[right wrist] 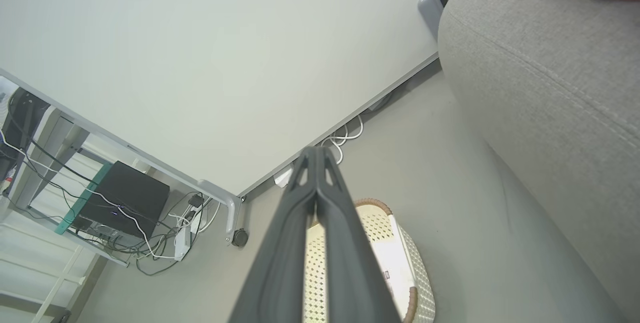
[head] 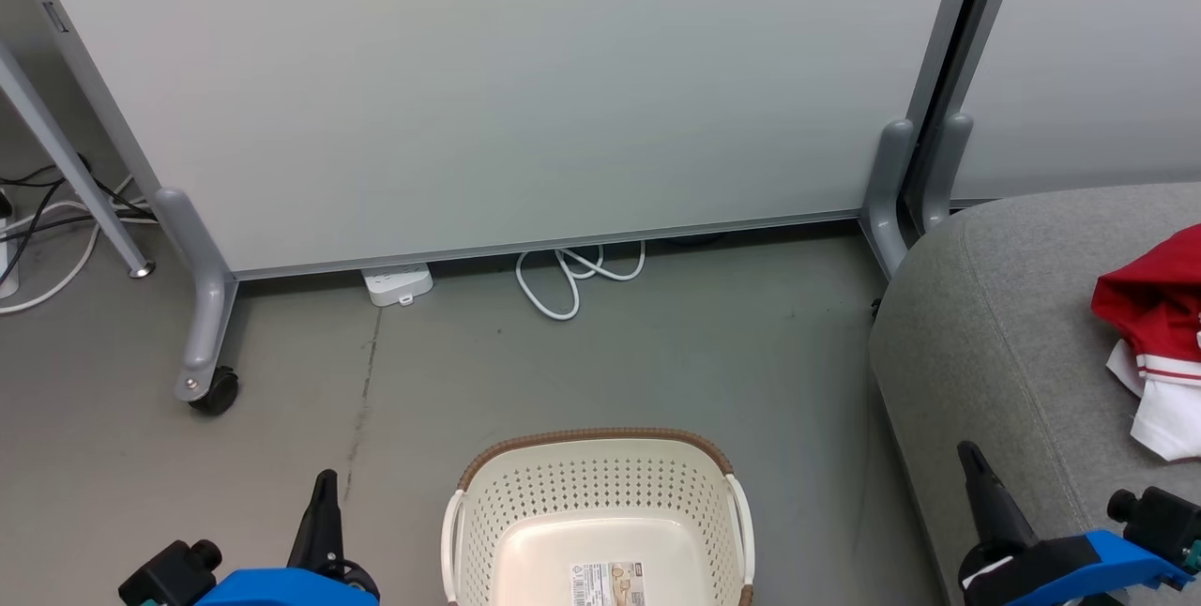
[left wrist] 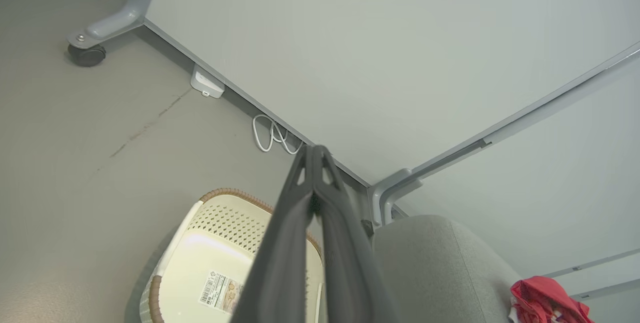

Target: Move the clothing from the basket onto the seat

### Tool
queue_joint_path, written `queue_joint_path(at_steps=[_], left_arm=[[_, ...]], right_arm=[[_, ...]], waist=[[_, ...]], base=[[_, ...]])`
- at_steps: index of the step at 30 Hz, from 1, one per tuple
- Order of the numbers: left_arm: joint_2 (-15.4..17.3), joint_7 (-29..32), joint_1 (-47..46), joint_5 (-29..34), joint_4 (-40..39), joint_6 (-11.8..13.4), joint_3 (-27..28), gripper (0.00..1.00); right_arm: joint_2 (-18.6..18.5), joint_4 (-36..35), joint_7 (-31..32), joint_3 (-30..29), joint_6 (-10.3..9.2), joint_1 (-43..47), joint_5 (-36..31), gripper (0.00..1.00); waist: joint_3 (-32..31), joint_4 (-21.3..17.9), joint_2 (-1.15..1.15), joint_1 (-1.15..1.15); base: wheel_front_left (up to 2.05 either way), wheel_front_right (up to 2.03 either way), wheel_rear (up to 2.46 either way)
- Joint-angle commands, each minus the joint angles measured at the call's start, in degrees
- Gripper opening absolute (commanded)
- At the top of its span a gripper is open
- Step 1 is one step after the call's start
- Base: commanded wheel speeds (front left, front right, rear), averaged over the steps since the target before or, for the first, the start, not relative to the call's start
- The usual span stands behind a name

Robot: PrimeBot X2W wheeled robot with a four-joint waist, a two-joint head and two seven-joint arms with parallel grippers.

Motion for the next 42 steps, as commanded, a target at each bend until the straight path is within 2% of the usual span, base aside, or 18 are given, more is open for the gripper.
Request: queue_joint_path(at_steps=[1,42], left_arm=[[0.13,0.41,-1.75,-1.66,-1.12,-0.07,0.54,0.00],[-0.46,7.31,-4.50,-24.35,-4.70,-0.13,5.68,0.00]], right_arm=[[-0.03,-0.93,0.24,-0.23,0.01,-1.89,2.11,0.00],[0.22,-1.03,2.83,-1.49,0.02,-4.70,28.78,0.00]], waist=[[0.02,-0.03,0.00,-0.01],[0.74,-0.84,0.00,-0.01]], base=[[0.00,0.00,0.00],[0.00,0.00,0.00]])
